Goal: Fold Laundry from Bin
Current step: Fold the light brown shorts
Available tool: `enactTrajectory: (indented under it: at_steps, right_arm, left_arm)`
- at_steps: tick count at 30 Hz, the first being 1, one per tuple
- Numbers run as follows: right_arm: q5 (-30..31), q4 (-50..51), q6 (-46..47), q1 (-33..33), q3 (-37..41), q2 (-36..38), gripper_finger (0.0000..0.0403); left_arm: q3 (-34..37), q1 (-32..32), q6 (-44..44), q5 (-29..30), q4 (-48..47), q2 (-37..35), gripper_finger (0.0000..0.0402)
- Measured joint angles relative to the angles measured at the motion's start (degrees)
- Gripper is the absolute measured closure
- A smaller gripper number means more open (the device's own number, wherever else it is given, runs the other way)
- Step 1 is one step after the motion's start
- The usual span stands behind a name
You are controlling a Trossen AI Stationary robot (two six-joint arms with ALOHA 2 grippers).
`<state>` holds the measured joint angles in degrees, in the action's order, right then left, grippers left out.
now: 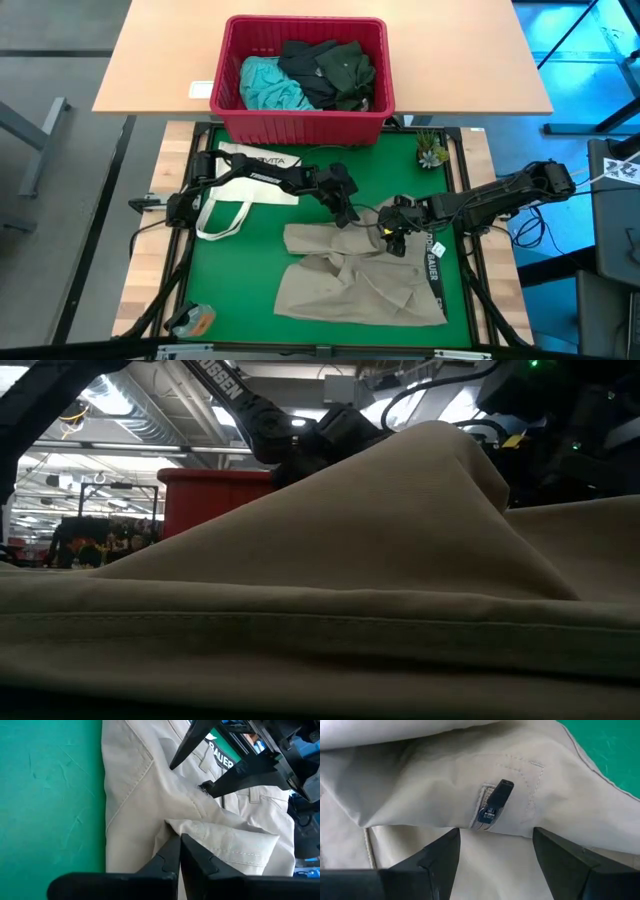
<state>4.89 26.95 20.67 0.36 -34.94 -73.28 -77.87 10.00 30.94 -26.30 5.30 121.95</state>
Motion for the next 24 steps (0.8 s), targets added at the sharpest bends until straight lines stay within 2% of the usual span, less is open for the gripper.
enactTrajectory:
  at_steps: [5,13,19,24]
  right_arm:
    - [0.0,1.9,0.0,0.0,-0.1,0.2,0.0152]
    - [1.0,15.3,0.6,0.0,-4.2,2.4,0.0152]
    - [4.8,21.6,4.7,0.0,-2.2,3.0,0.0152]
    - [8.9,21.2,6.2,0.0,2.6,3.0,0.0152]
  left_arm:
    - [0.0,0.3,0.4,0.0,-0.1,0.0,0.0400]
    - [0.0,2.3,1.5,-0.6,-0.6,-0.5,0.0401]
    - [-0.1,4.5,-0.4,0.7,-2.6,-3.5,0.0401]
    - [-0.1,6.4,-2.7,3.0,-6.3,-6.8,0.0401]
